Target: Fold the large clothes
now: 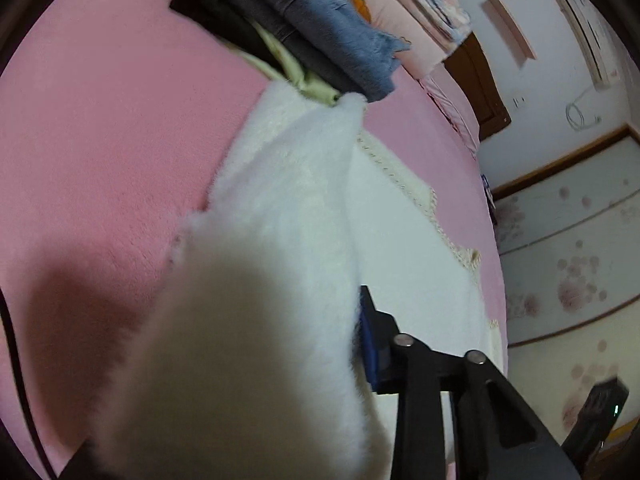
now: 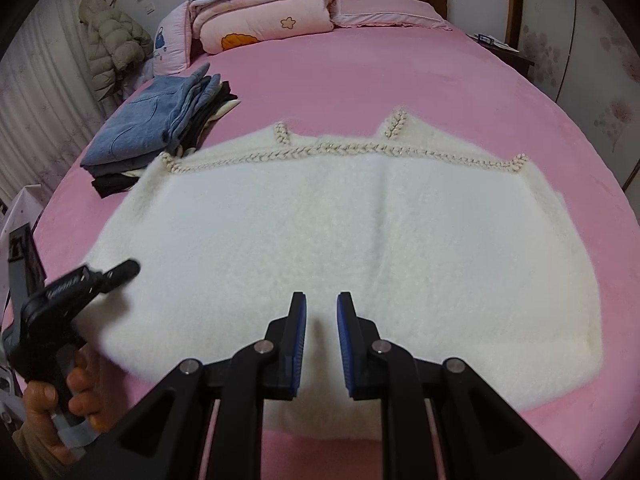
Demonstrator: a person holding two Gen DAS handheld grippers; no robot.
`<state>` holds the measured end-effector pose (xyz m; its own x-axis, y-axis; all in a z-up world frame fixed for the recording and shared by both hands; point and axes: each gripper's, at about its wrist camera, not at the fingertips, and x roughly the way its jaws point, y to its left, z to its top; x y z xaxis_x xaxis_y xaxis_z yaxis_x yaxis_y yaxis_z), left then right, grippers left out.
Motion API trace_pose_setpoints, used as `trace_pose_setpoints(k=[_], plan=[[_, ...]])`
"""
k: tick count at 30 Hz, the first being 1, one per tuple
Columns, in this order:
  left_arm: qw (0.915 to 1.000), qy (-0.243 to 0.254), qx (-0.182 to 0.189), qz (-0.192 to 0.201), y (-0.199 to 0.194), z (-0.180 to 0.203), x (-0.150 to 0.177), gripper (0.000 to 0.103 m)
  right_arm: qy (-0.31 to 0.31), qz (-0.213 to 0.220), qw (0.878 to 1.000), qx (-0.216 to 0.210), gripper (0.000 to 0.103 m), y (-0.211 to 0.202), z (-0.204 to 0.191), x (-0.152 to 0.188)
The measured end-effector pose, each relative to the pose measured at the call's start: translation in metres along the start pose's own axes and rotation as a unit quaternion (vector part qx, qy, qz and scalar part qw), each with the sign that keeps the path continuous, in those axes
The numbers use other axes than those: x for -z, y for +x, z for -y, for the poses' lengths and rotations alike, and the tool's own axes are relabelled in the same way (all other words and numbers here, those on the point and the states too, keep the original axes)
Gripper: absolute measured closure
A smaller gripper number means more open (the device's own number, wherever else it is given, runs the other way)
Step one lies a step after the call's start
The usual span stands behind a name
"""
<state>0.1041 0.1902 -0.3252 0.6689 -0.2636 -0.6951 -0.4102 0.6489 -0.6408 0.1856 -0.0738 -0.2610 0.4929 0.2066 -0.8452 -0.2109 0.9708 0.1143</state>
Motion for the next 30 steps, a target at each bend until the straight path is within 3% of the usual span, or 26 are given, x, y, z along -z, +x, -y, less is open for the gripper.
trace_pose_setpoints(k=[6, 9, 11, 15, 24, 26, 30], plan=[[0.9908, 0.135, -0.006, 0.012, -0.032, 0.068, -0.008, 0.082, -0.021, 0.004, 0.999, 0.024, 0.089, 0.020, 0.001, -0.026], [0.9826, 0.184, 0.003, 0.024, -0.042, 0.099, -0.007, 0.082, -0.031, -0.026, 0.999, 0.012, 0.094, 0.049, 0.002, -0.024], [0.9763, 0.215, 0.008, 0.029, -0.045, 0.118, -0.003, 0.082, -0.027, -0.045, 0.999, -0.003, 0.094, 0.069, 0.004, -0.019], [0.9587, 0.280, 0.020, 0.047, -0.049, 0.161, 0.011, 0.082, -0.009, -0.041, 0.998, -0.035, 0.094, 0.077, 0.015, -0.019], [0.9314, 0.351, 0.071, 0.067, -0.037, 0.267, 0.055, 0.083, 0.046, -0.057, 0.984, -0.160, 0.098, 0.051, 0.066, -0.029], [0.9251, 0.363, 0.093, 0.065, -0.029, 0.292, 0.076, 0.083, 0.067, -0.034, 0.985, -0.157, 0.098, 0.026, 0.094, -0.029], [0.9058, 0.411, 0.095, 0.042, 0.013, 0.336, 0.138, 0.083, 0.100, -0.003, 0.991, -0.084, 0.098, -0.024, 0.176, -0.007]])
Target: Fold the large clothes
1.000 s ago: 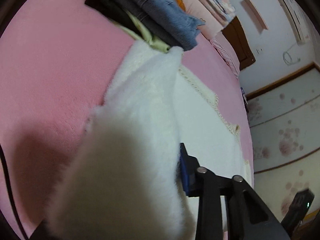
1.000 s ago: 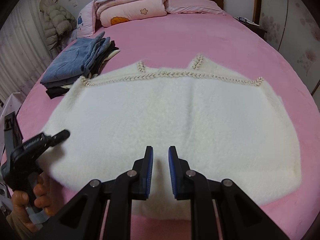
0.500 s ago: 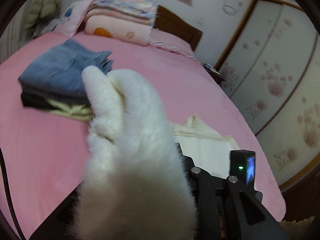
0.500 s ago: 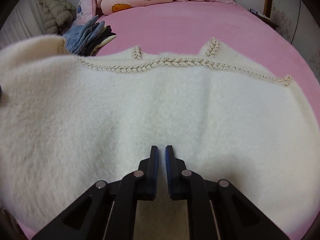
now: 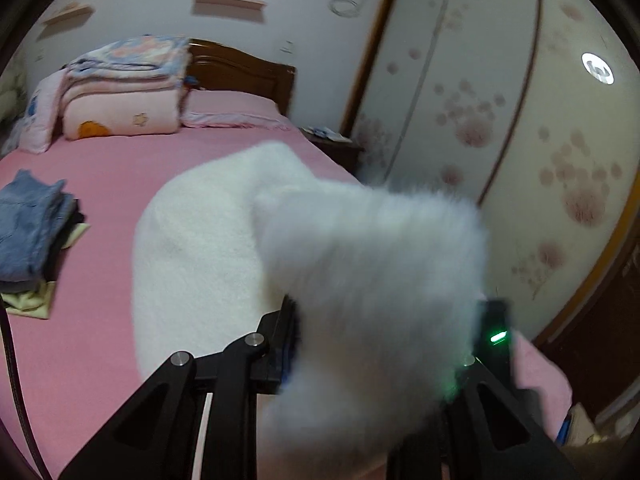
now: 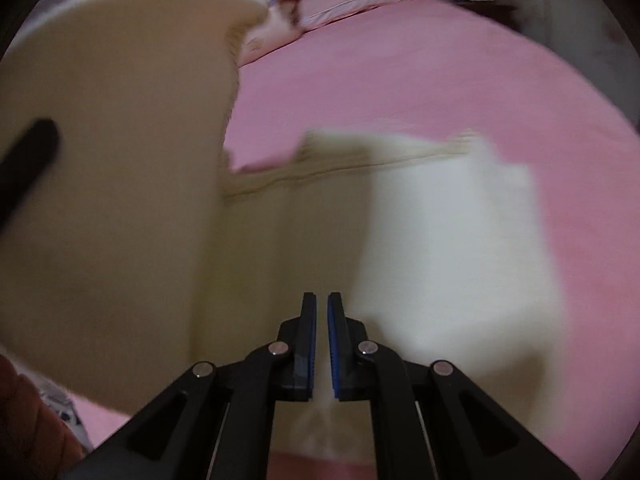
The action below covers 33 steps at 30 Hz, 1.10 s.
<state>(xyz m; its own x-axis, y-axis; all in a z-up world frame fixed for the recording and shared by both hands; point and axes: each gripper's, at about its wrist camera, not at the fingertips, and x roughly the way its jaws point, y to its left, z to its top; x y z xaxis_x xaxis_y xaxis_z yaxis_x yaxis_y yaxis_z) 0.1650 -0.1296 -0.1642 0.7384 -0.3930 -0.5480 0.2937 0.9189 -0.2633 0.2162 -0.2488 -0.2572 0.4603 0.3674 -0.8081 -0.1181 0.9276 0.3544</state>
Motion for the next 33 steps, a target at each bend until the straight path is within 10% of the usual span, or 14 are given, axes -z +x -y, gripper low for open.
trace_pose_setpoints(k=[6, 10, 17, 19, 22, 25, 29, 33], plan=[[0.9853, 0.057, -0.043, -0.155, 0.109, 0.056, 0.080, 0.076, 0.034, -0.027, 0.994, 0.103, 0.098, -0.042, 0.102, 0.039], [0.9839, 0.088, -0.031, -0.152, 0.104, 0.064, 0.087, 0.035, 0.057, -0.037, 0.991, 0.113, 0.097, -0.056, 0.125, 0.050], [0.9830, 0.046, 0.041, -0.173, 0.047, 0.067, 0.054, 0.032, 0.072, -0.018, 0.995, 0.065, 0.096, -0.068, 0.113, 0.026], [0.9867, 0.025, 0.047, -0.154, 0.022, 0.067, 0.039, 0.024, 0.081, -0.009, 0.996, 0.038, 0.080, -0.074, 0.110, 0.015], [0.9933, -0.020, 0.017, -0.113, -0.019, 0.047, 0.019, 0.014, 0.103, -0.004, 0.994, -0.020, 0.044, -0.080, 0.105, -0.005], [0.9923, -0.052, -0.055, -0.098, -0.033, 0.014, 0.010, 0.012, 0.123, -0.025, 0.990, -0.069, 0.038, -0.071, 0.097, -0.017], [0.9701, -0.060, -0.183, -0.148, -0.015, -0.035, 0.026, 0.011, 0.149, -0.080, 0.981, -0.099, 0.032, -0.041, 0.089, -0.021], [0.9609, -0.105, -0.190, -0.171, -0.003, -0.073, 0.039, 0.011, 0.173, -0.133, 0.969, -0.111, 0.019, -0.007, 0.088, -0.021]])
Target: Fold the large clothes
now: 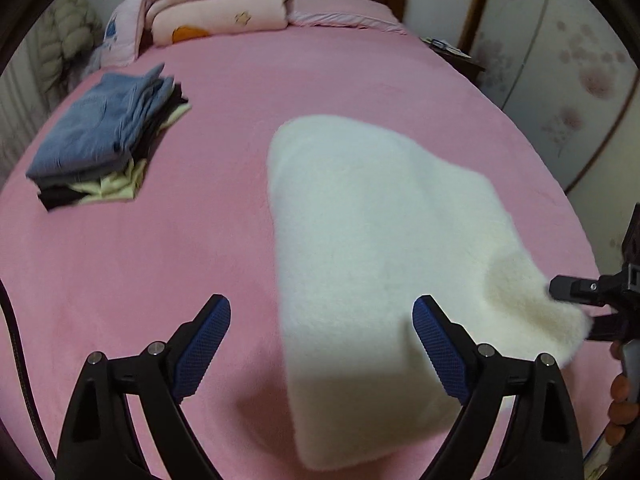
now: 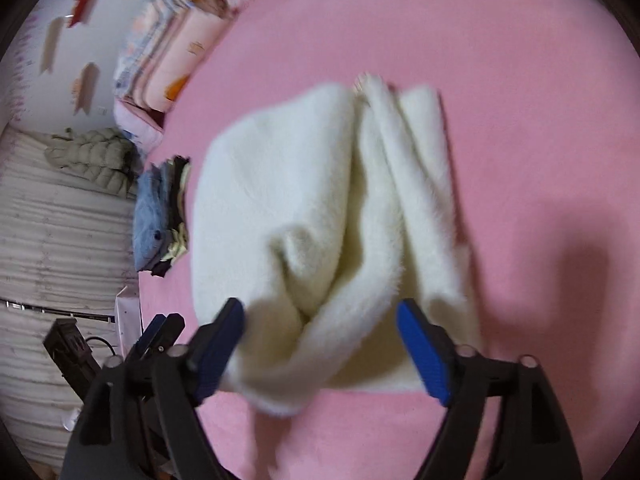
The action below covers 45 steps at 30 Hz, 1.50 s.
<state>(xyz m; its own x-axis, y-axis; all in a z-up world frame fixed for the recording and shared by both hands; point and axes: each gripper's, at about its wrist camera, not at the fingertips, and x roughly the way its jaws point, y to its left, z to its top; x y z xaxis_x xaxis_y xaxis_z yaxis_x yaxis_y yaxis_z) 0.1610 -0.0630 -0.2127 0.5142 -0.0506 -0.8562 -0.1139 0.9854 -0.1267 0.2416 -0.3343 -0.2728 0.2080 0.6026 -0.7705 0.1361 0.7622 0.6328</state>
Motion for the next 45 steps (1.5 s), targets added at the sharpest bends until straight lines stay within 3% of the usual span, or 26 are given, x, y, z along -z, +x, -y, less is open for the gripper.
trace_pose_setpoints(k=[7, 12, 14, 17, 19, 24, 28, 31, 32, 33, 35, 36, 39, 41, 45], plan=[[0.9964, -0.062, 0.045, -0.036, 0.042, -0.021, -0.003, 0.011, -0.007, -0.051, 0.998, 0.019, 0.019, 0.038, -0.011, -0.033], [0.9948, -0.057, 0.072, -0.044, 0.064, -0.024, -0.014, 0.011, -0.064, -0.085, 0.990, 0.095, 0.021, 0.065, -0.029, -0.053], [0.9949, -0.049, 0.075, -0.047, 0.070, -0.022, -0.020, 0.011, -0.077, -0.092, 0.986, 0.118, 0.029, 0.071, -0.034, -0.054], [0.9953, -0.037, 0.075, -0.049, 0.075, -0.018, -0.027, 0.011, -0.120, -0.083, 0.978, 0.148, 0.059, 0.070, -0.045, -0.051], [0.9957, -0.031, 0.074, -0.048, 0.076, -0.015, -0.032, 0.011, -0.154, -0.067, 0.974, 0.155, 0.069, 0.068, -0.056, -0.045], [0.9958, -0.021, 0.082, -0.033, 0.063, -0.004, -0.034, 0.011, -0.233, 0.016, 0.962, 0.144, 0.077, 0.035, -0.085, -0.028], [0.9938, -0.019, 0.108, -0.021, 0.054, 0.010, -0.028, 0.011, -0.239, 0.101, 0.958, 0.126, 0.077, -0.003, -0.074, -0.015], [0.9943, 0.007, 0.100, -0.038, 0.071, 0.029, -0.011, 0.010, -0.219, 0.096, 0.959, 0.152, 0.077, 0.017, -0.032, -0.009], [0.9955, 0.022, 0.088, -0.027, 0.073, 0.036, -0.004, 0.008, -0.211, 0.087, 0.959, 0.166, 0.075, 0.032, -0.014, -0.006], [0.9968, 0.044, 0.065, -0.014, 0.075, 0.045, 0.003, 0.005, -0.211, 0.092, 0.958, 0.169, 0.072, 0.041, 0.000, -0.002], [0.9954, 0.093, 0.021, 0.001, 0.080, 0.062, 0.014, 0.004, -0.216, 0.131, 0.950, 0.181, 0.052, 0.044, 0.012, 0.005], [0.9948, 0.100, 0.016, 0.010, 0.078, 0.064, 0.016, 0.004, -0.208, 0.137, 0.950, 0.188, 0.042, 0.043, 0.014, 0.004], [0.9964, 0.079, 0.031, 0.001, 0.074, 0.057, 0.012, 0.004, -0.180, 0.135, 0.957, 0.182, 0.041, 0.036, 0.010, 0.003], [0.9977, 0.060, 0.033, 0.000, 0.063, 0.051, 0.010, 0.004, -0.177, 0.139, 0.956, 0.190, 0.041, 0.027, -0.001, 0.007], [0.9967, 0.049, 0.019, 0.061, 0.016, 0.043, 0.017, 0.004, -0.212, 0.191, 0.932, 0.222, 0.041, 0.002, -0.036, 0.033]])
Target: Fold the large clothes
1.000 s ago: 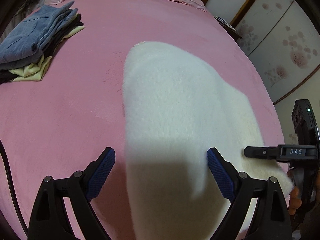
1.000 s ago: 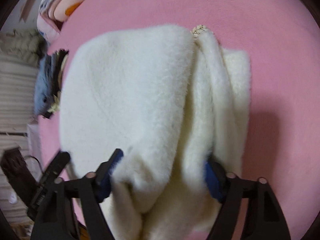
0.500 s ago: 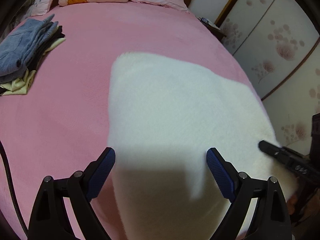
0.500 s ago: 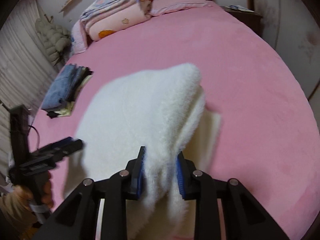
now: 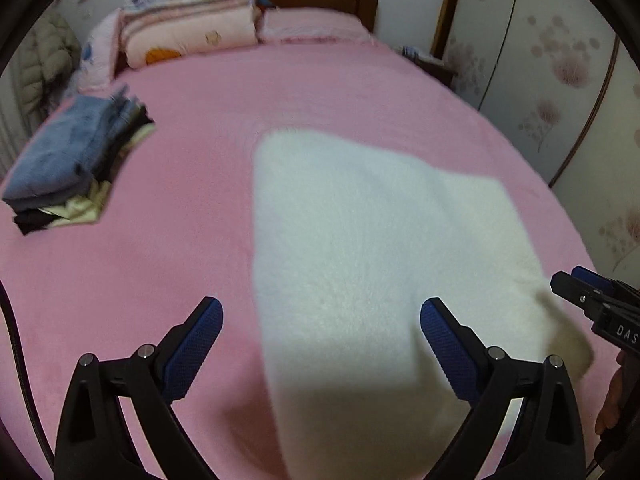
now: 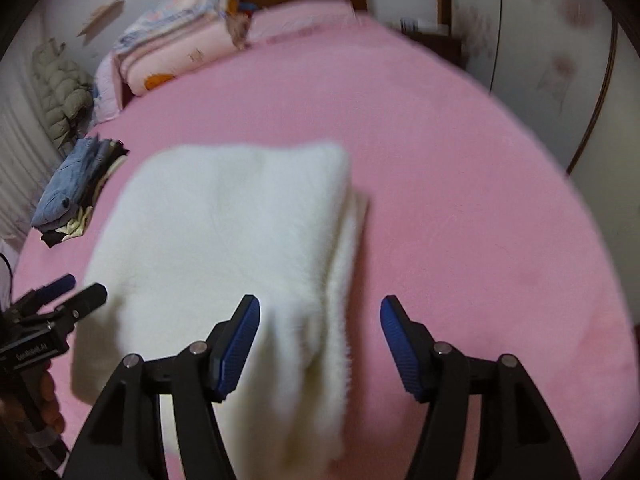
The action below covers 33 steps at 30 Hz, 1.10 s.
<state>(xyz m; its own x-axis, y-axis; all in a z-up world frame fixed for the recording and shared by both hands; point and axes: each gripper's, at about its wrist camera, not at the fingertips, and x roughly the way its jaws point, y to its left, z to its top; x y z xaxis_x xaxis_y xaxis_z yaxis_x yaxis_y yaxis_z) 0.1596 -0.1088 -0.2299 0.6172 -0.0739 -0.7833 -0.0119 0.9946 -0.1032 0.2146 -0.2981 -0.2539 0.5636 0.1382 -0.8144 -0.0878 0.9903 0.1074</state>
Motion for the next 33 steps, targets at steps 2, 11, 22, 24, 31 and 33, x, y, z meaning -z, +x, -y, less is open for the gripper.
trace_pose_setpoints(k=[2, 11, 22, 24, 31, 33], plan=[[0.9995, -0.004, -0.013, 0.028, -0.023, 0.001, 0.009, 0.004, -0.023, 0.031, 0.999, 0.000, 0.043, -0.022, -0.017, 0.003], [0.9986, -0.020, -0.044, -0.023, -0.010, -0.010, 0.062, 0.050, -0.068, -0.038, 0.996, 0.032, 0.103, 0.009, -0.034, 0.054], [0.9972, -0.023, -0.038, -0.060, -0.003, -0.025, 0.060, 0.038, -0.034, -0.063, 0.997, 0.013, 0.101, 0.019, -0.033, 0.052], [0.9963, -0.024, -0.039, -0.073, -0.006, -0.030, 0.055, 0.033, -0.022, -0.071, 0.997, 0.000, 0.100, 0.009, -0.022, 0.054], [0.9956, -0.043, -0.012, -0.082, -0.055, -0.033, 0.030, 0.004, 0.020, -0.070, 0.997, -0.038, 0.062, -0.036, -0.018, 0.034], [0.9947, -0.055, 0.010, -0.087, -0.068, -0.035, 0.022, 0.002, 0.036, -0.061, 0.996, -0.047, 0.042, -0.053, -0.016, 0.026]])
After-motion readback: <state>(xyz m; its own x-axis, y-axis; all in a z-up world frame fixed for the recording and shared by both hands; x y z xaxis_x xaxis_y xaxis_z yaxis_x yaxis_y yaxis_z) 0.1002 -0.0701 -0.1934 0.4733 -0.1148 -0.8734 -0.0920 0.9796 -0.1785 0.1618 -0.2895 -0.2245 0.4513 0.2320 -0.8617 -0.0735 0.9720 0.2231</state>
